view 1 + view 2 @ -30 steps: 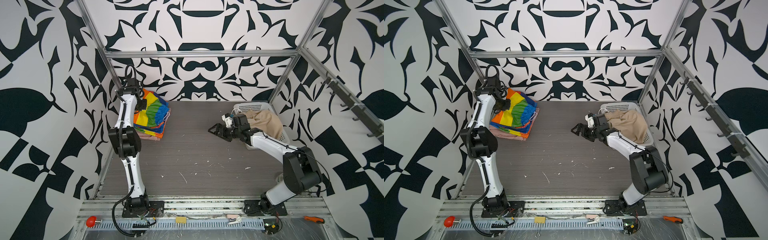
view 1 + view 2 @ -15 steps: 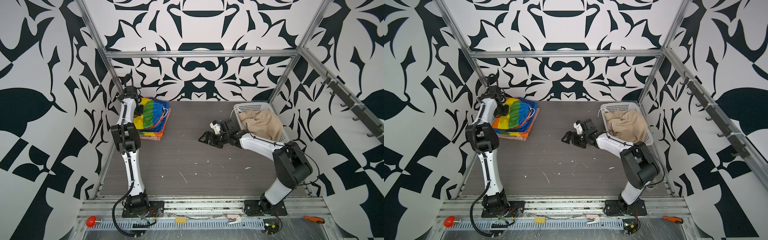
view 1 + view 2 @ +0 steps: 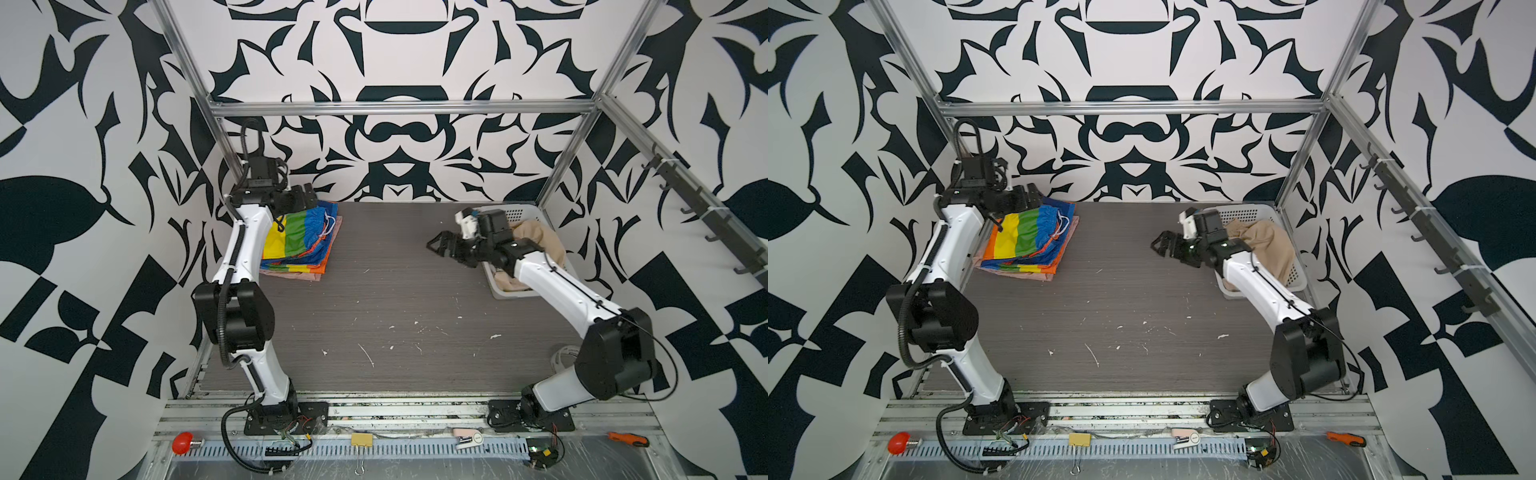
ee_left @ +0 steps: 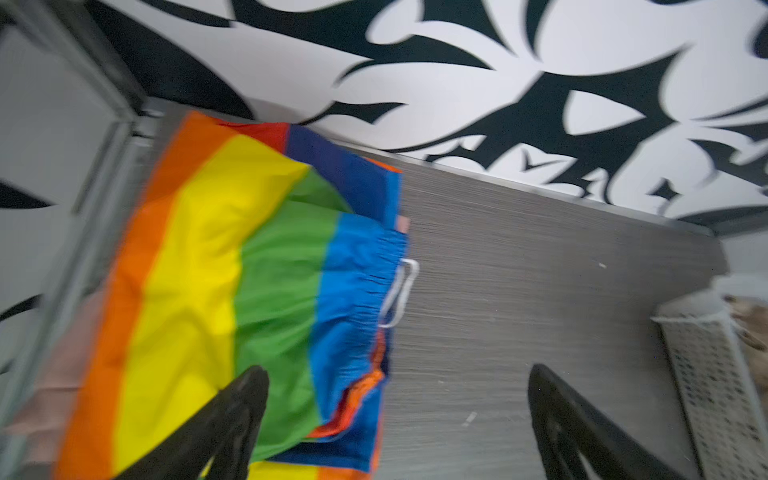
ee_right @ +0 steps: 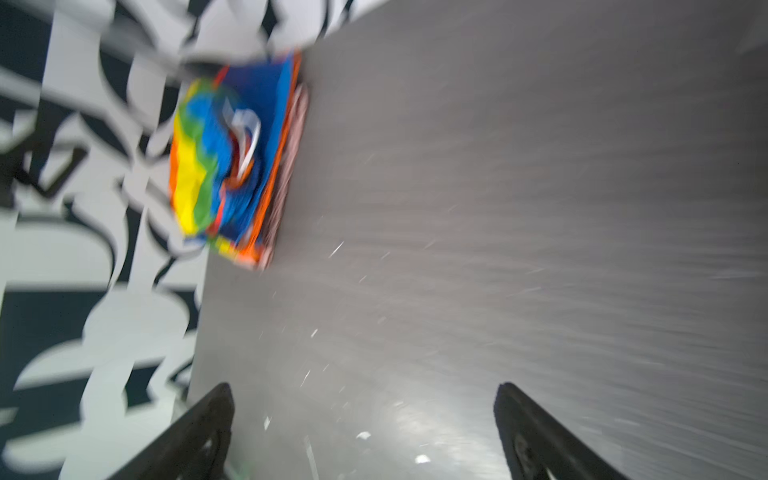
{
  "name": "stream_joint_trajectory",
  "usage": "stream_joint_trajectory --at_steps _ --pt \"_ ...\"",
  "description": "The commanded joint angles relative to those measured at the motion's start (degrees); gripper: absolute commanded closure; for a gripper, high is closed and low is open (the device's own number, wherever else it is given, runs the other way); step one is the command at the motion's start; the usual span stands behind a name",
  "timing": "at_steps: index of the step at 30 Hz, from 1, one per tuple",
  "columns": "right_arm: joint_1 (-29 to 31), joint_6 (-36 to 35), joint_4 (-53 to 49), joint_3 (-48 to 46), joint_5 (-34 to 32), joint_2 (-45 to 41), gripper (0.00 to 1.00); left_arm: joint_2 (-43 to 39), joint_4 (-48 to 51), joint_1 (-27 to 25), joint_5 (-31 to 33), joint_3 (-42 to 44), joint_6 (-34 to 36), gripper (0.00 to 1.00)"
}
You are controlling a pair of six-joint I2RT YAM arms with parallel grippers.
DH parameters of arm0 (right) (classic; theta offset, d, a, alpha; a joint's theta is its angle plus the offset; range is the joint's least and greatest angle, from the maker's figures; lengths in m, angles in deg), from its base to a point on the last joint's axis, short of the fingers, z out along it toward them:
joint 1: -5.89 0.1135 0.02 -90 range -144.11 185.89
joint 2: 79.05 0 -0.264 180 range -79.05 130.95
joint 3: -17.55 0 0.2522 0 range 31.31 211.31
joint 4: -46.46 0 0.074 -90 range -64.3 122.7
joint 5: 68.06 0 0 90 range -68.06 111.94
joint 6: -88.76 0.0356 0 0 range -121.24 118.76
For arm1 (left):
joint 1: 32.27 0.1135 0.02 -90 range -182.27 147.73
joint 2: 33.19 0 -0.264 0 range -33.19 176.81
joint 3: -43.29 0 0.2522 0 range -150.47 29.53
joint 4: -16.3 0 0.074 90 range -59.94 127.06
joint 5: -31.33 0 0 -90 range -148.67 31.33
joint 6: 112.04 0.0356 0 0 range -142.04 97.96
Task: Fold and stack the shorts
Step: 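Release the rainbow shorts with the left gripper while the right reaches into the basket, then lift the beige shorts out of the basket with the right gripper and drop them mid-table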
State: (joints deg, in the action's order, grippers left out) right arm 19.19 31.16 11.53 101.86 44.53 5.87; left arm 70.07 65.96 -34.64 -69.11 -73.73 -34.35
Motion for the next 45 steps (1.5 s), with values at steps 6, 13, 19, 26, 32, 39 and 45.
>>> stream_joint_trajectory --at_steps 6,13,19,26,32,39,45 --pt "-15.83 0.22 -4.53 -0.90 -14.05 -2.59 0.00 -0.34 -14.86 -27.15 5.06 6.04 6.08 0.01" --pt "-18.11 1.76 -0.75 0.79 -12.67 8.82 0.00 7.38 -15.41 -45.30 24.74 -0.84 26.14 0.01" --pt "-18.13 0.77 3.05 3.78 -11.14 15.23 0.18 9.72 -13.62 -47.20 26.03 -3.14 25.59 0.01" --pt "-18.17 -0.45 1.98 8.95 -8.52 15.27 0.96 10.57 -8.97 -47.07 28.41 -6.58 25.18 0.01" --pt "-16.74 0.71 -4.24 21.46 -3.81 6.54 1.00 9.35 -2.52 -44.64 28.10 -12.10 21.05 0.01" --pt "5.65 -6.61 -7.84 47.40 4.65 4.64 1.00 -1.69 -1.60 -35.86 25.09 -6.97 9.35 0.01" --pt "13.08 -4.65 -3.09 43.01 5.11 6.44 1.00 -20.01 -12.82 -17.87 10.95 16.02 -8.81 0.01"
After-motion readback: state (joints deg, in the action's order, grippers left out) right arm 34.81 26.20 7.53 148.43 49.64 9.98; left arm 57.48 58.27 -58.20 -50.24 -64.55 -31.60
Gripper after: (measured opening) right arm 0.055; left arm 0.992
